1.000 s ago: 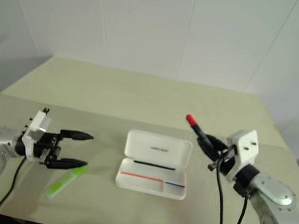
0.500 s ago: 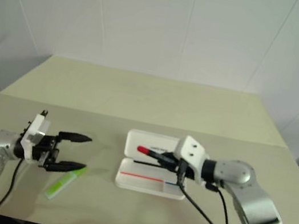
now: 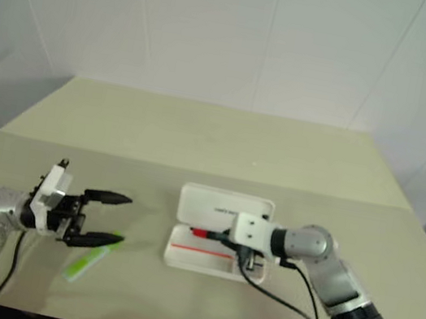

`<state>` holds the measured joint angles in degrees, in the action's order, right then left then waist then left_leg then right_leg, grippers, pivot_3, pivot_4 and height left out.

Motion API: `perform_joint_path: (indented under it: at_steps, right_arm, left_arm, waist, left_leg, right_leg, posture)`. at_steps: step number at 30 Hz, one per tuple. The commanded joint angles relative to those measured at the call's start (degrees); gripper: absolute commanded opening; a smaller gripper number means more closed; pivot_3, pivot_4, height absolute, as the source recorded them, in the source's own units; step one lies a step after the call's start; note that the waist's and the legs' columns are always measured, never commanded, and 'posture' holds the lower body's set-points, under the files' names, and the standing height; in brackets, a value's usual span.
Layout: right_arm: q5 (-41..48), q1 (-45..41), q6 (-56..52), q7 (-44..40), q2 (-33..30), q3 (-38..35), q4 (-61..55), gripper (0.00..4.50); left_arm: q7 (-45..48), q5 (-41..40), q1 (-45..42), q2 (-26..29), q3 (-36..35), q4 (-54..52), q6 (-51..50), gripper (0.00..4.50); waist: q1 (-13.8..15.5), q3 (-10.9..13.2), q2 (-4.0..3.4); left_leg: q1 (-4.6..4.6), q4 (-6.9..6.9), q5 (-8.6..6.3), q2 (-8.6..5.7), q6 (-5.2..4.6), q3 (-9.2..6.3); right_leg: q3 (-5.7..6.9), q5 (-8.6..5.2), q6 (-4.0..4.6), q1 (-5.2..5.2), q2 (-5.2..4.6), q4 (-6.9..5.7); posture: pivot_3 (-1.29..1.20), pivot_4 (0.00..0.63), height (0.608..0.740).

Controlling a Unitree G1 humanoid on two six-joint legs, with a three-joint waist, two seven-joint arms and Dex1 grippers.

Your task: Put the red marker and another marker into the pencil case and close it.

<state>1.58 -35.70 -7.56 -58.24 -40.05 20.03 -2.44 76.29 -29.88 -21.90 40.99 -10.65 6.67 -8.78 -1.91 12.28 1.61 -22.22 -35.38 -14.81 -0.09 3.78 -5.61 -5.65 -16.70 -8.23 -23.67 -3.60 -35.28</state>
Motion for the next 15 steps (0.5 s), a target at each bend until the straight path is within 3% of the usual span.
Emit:
perform_joint_path:
  at_steps: [1,3,12,15]
  right_arm:
    - [-0.55,0.11,1.87,0.42,0.6,-1.69,-0.44,1.39]
    - [-0.94,0.63,2.52,0.5,0.57,-1.89,-0.2,1.39]
    - [1.13,1.56,1.21,0.39,1.13,-4.03,-3.17,4.46]
    - [2.67,1.98,-0.05,0.06,1.44,-5.28,-4.79,4.46]
  left_arm:
    - [-0.22,-1.49,0.35,0.0,-0.83,-2.33,0.04,4.5]
    - [-0.25,-1.49,0.2,-0.21,-0.7,-2.4,-0.04,4.5]
    - [-0.43,-1.37,-0.43,-1.01,-0.2,-3.08,-0.63,4.5]
    - [-0.64,-1.37,-0.43,-1.34,-0.05,-3.56,-0.79,4.5]
  waist:
    - [-0.01,0.0,0.0]
    - [0.08,0.0,0.0]
    - [0.07,0.0,0.0]
    - [0.09,0.0,0.0]
  left_leg:
    - [0.0,0.0,0.0,0.0,0.0,0.0]
    - [0.0,-0.04,0.0,0.0,0.0,0.0]
    - [0.01,-0.28,0.0,-0.02,0.0,-0.01]
    - [0.01,-0.32,0.0,-0.02,0.0,-0.01]
  right_leg:
    - [0.0,0.0,0.0,-0.01,0.0,-0.03]
    - [0.0,0.0,0.01,0.0,0.0,-0.06]
    - [-0.01,0.0,0.01,0.01,0.02,-0.27]
    - [-0.01,0.0,0.01,0.02,0.02,-0.29]
  posture:
    - [0.0,0.15,0.74]
    - [0.0,0.15,0.74]
    - [0.0,0.15,0.74]
    - [0.0,0.15,0.74]
